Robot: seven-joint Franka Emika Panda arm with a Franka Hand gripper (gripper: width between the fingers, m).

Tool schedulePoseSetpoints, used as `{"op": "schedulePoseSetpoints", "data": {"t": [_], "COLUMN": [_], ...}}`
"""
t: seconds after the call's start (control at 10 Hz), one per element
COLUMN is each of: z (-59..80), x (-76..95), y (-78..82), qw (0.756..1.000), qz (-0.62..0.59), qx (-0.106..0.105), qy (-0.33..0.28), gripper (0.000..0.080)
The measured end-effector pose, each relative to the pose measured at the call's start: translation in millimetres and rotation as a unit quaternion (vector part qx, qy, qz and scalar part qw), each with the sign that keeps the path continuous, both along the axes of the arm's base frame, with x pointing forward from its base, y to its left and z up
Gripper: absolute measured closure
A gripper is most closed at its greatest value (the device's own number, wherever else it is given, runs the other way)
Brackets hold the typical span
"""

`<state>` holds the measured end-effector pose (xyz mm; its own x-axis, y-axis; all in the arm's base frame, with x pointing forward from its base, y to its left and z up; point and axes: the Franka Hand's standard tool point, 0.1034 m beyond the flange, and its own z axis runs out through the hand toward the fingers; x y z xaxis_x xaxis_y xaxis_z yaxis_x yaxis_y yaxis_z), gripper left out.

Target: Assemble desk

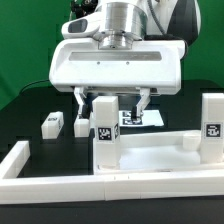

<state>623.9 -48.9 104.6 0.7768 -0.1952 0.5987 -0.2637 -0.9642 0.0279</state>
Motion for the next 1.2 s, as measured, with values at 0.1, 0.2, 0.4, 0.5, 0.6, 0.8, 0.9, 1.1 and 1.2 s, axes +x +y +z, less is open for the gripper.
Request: {"op": "schedulePoseSetpoints", "data": {"t": [0.1, 0.2, 0.4, 0.5, 0.6, 0.8, 0.9, 1.1, 1.2], "z": [0.0, 0.0, 11.9, 23.2, 28.6, 26.0, 21.7, 19.3, 16.7], "x": [0.0, 0.0, 2.1, 3.7, 4.5, 5.4, 6.1, 7.3, 4.2], "y": [0.0, 0.0, -1.5, -4.1, -6.7, -9.7, -6.4, -4.1, -0.9], "qw": [1.0, 1.0, 1.0, 1.0, 0.999, 0.998, 0.995, 0.986, 0.978], "qz": [0.0, 0.0, 0.003, 0.002, 0.001, -0.002, -0.002, -0.003, -0.002], "qx": [0.0, 0.0, 0.007, 0.015, 0.025, 0.033, 0.048, 0.073, 0.088], "qy": [0.0, 0.0, 0.012, 0.019, 0.036, 0.055, 0.092, 0.15, 0.189], "gripper": [0.0152, 0.015, 0.015, 0.015, 0.015, 0.015, 0.015, 0.015, 0.015]}}
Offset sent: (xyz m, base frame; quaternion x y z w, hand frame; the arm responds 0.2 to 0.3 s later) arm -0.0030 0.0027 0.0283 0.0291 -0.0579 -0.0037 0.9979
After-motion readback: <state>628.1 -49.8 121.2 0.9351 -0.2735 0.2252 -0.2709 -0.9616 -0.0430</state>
